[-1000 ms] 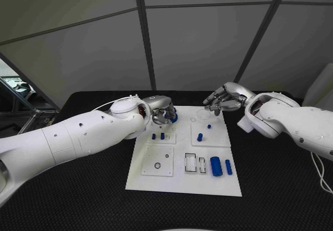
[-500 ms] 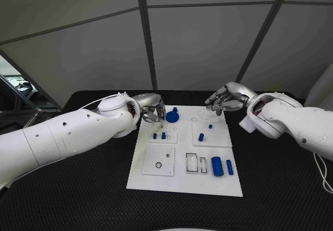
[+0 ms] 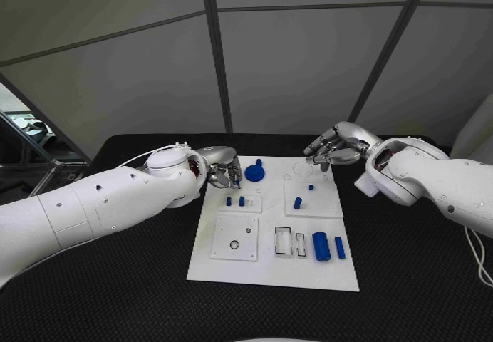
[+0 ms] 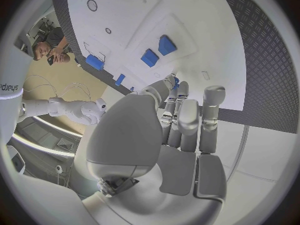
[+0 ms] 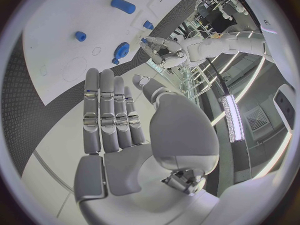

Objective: Assemble the parts on the task board

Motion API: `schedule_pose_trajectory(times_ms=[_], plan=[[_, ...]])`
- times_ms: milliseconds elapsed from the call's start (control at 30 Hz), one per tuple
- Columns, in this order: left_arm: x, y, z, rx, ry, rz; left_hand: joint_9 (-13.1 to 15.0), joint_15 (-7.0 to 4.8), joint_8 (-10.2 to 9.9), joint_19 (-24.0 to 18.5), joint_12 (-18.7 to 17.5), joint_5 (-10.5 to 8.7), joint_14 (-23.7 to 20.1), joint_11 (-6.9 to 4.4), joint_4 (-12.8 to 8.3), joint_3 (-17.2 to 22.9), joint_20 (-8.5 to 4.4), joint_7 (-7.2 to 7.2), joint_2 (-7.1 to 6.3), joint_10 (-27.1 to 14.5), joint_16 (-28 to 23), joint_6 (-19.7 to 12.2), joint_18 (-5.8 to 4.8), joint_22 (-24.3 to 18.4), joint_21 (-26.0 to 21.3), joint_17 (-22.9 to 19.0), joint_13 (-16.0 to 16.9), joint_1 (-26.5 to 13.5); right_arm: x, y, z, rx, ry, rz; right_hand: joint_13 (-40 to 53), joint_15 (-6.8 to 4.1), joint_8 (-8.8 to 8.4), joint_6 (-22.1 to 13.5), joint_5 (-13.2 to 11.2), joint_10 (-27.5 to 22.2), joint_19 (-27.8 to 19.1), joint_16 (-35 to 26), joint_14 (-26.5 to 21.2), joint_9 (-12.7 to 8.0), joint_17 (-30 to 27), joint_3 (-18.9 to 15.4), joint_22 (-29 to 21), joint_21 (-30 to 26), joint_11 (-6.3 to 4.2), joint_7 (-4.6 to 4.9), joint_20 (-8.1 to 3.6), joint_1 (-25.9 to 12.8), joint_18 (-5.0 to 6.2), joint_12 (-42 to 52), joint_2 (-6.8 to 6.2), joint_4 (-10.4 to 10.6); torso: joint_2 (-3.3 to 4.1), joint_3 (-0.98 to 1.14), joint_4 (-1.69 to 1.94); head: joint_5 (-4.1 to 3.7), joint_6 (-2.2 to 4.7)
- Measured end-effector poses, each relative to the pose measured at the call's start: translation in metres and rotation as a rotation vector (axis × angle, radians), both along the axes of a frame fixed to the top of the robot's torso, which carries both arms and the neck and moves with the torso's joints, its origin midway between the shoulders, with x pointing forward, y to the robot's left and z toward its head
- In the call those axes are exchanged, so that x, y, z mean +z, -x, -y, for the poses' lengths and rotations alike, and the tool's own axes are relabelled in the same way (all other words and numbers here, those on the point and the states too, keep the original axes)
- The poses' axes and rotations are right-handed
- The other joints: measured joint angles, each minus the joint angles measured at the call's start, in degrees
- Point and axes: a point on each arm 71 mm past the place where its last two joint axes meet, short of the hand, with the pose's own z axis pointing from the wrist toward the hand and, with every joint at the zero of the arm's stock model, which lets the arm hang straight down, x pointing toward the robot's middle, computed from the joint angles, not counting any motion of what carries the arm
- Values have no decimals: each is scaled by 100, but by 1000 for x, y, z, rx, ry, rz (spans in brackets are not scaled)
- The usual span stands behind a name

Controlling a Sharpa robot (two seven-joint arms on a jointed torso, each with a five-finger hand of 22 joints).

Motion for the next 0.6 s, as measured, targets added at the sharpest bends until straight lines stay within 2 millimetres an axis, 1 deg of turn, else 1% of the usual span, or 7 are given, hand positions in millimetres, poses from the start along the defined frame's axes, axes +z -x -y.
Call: schedule_pose_trajectory(times_ms=[300, 367, 467, 600], plan=[[-5, 0, 3, -3, -6, -19, -13, 0, 0, 0, 0, -21, 0, 0, 0, 0, 0, 0, 16, 0, 0, 0, 0, -1, 0, -8, 0, -16, 0, 0, -2, 2, -1, 0, 0, 0, 0, 0, 0, 0, 0, 0, 0, 0, 0, 0, 0, 0, 0, 0, 0, 0, 0, 0, 0, 0, -1, 1, 4, -8, -6], [-6, 0, 4, -4, -6, -22, -12, 0, 0, 0, 0, -21, 0, 0, 0, 0, 0, 0, -7, 0, 0, 0, 0, -1, 0, -11, -9, -53, 0, 0, -2, 2, -1, -1, 1, 0, 0, 0, 0, 0, 0, 0, 0, 0, 0, 0, 0, 0, 0, 0, 0, 0, 0, 0, 0, 0, -1, 1, 4, -8, -6], [-7, 0, 4, -6, -6, -25, -20, 0, 0, 0, -25, -58, 0, 0, 0, 0, 0, 0, -7, 0, 0, 0, 0, -1, 0, -13, -9, -53, 0, 0, -1, 2, 0, -1, 1, 0, 0, 0, 0, 0, 0, 0, 0, 0, 0, 0, -1, 0, 0, 0, 0, 0, 0, 0, 0, 0, -1, 1, 4, -8, -6], [-7, 1, 6, -8, -6, -28, -26, 0, -1, 0, -26, -58, 0, 0, 0, 0, 0, 0, -7, 0, 0, -1, 0, -1, 0, -13, -9, -53, 0, -1, -1, 2, 0, -1, 1, 0, 0, 0, 0, 0, 0, 0, 0, 0, 0, 0, -5, 0, 0, 0, 0, 0, 0, 0, 0, 0, -1, 1, 3, -9, -13]])
